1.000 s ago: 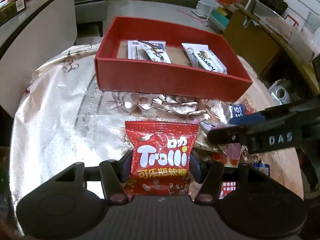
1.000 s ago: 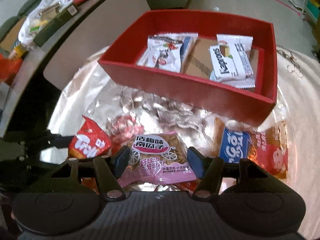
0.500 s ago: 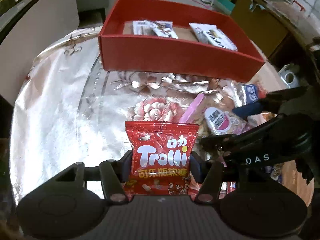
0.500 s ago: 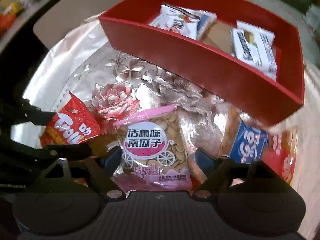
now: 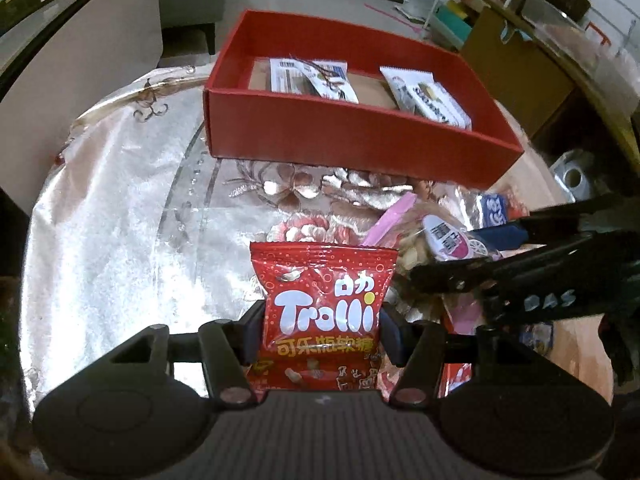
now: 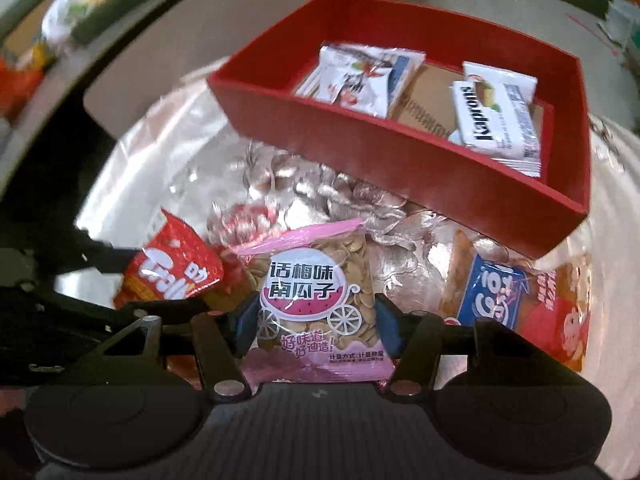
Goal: Organize snacks
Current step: 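Lift both bags and carry them over the red tray, then lower both bags into the red tray and open both tools, then withdraw both tools from the tray back over the snack pile, then grasp the red spicy-strip bag with left tool while right tool grasps blue packet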
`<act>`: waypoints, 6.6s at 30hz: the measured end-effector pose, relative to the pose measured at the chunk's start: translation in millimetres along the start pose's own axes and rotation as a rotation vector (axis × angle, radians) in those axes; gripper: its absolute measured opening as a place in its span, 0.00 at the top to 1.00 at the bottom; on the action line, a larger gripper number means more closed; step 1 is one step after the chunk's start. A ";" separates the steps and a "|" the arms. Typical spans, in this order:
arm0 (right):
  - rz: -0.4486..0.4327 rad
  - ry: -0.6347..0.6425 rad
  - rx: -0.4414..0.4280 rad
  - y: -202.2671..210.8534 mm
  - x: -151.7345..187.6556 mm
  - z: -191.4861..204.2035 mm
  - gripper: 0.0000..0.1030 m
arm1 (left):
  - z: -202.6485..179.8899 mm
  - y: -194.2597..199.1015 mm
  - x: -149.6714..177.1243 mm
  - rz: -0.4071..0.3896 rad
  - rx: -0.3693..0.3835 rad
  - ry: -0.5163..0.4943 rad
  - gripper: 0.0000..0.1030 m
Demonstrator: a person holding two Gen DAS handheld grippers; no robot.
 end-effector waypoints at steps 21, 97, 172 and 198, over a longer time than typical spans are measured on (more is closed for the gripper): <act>-0.161 -0.126 -0.035 39.9 -30.7 -23.4 0.36 | -17.0 8.6 -44.1 -0.139 -0.010 0.029 0.50; -0.357 -0.334 0.042 31.1 -104.2 -124.0 0.30 | 25.8 -32.8 -156.1 -0.367 -0.135 0.182 0.34; -0.079 -0.092 0.232 67.8 125.9 -47.2 0.18 | -78.6 13.9 4.3 -0.095 0.025 -0.121 0.34; -0.057 -0.168 0.275 82.3 143.9 -78.2 0.00 | -142.5 -39.1 65.2 0.009 -0.040 -0.321 0.29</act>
Point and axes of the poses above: each gripper's, at about its wrist camera, not at the fingertips, and y roughly against the way its jaws point, z to its left, x to its underside, the point moved 5 cm from there along -y, roughly the way its jaws point, and after that the axes turned 15 degrees about -z, right-handed, at the moved point
